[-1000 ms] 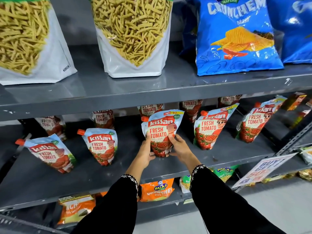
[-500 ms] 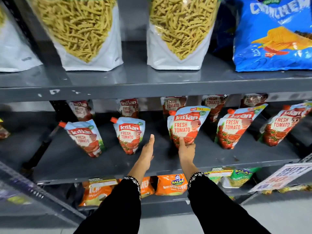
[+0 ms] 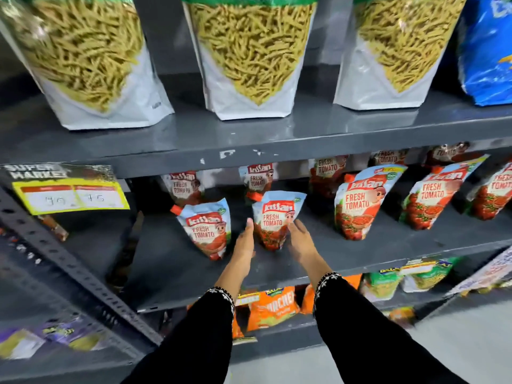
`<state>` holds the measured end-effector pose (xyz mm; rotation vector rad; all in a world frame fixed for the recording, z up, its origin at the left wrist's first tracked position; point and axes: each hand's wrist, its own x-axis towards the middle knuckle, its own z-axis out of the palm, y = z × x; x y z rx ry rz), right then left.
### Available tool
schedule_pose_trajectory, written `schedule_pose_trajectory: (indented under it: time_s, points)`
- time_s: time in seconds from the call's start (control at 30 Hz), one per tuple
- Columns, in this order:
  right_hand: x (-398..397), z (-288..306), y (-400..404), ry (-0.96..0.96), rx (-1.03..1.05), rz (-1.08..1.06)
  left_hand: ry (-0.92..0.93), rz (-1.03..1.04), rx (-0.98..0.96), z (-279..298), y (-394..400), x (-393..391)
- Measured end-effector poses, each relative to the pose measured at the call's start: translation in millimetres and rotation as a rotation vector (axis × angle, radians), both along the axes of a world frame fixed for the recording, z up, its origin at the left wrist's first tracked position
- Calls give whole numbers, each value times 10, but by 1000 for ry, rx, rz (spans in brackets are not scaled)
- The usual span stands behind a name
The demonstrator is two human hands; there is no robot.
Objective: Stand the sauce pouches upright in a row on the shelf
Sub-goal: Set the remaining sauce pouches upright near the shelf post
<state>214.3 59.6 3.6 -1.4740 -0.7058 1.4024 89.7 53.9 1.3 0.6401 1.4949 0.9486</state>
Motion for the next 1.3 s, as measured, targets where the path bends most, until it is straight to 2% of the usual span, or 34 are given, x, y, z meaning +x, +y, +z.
schedule_pose_trajectory:
  time_s: [0.13, 0.4, 0.7, 0.87, 1.1, 1.23, 1.3]
  points:
    - [-7, 105, 0, 3, 30, 8, -95, -48, 28, 99, 96, 5]
    - [-46, 130, 26, 58, -18, 46, -19, -57, 75, 59, 158, 8]
    - [-89, 165, 4, 49, -18, 14, -76, -121, 32, 112, 94, -22]
    - [-156, -46, 9, -42, -99, -71, -9, -56, -10, 50, 9, -110]
    - [-601, -83, -253, -326, -169, -268, 36, 36, -66, -141, -221, -550]
    - [-968, -50, -358, -362, -161, -184, 116, 105, -69, -228, -324, -932]
    - [-1160, 21, -354, -282, -107, -96, 128, 131, -60, -228, -305, -1116]
